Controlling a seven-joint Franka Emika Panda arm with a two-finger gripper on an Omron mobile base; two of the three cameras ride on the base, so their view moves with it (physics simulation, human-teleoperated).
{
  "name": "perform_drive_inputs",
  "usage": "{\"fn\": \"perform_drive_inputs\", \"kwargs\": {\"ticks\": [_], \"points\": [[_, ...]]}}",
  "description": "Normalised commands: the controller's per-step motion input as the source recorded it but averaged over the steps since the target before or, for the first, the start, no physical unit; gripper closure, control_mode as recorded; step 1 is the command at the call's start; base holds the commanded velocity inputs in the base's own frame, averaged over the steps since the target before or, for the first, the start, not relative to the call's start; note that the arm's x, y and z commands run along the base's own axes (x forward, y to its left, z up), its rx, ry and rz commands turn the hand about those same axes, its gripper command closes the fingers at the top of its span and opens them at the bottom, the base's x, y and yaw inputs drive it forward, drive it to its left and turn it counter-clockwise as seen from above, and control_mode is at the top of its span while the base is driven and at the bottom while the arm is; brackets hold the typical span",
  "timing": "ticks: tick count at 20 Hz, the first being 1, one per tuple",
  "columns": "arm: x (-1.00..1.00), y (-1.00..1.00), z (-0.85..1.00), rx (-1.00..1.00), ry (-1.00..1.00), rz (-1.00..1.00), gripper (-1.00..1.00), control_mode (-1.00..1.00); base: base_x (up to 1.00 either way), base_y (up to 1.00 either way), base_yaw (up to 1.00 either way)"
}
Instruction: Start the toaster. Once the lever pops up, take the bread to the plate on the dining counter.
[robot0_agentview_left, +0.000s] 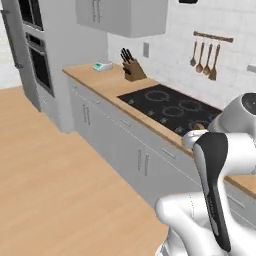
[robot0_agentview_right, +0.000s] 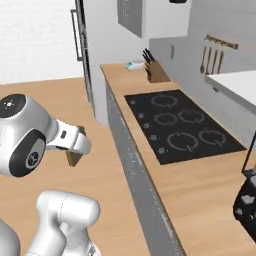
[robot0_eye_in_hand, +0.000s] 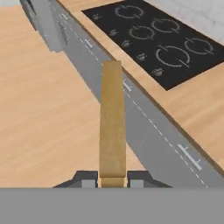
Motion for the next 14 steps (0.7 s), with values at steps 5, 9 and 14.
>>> {"fn": "perform_drive_inputs", "kwargs": {"ticks": [5, 9, 14], "points": [[0.0, 0.0, 0.0, 0.0, 0.0, 0.0, 1.0, 1.0, -0.06, 0.23, 1.0], [0.0, 0.0, 0.0, 0.0, 0.0, 0.0, 1.0, 1.0, -0.1, 0.23, 1.0], [0.0, 0.0, 0.0, 0.0, 0.0, 0.0, 1.0, 1.0, -0.22, 0.45, 0.94]]}}
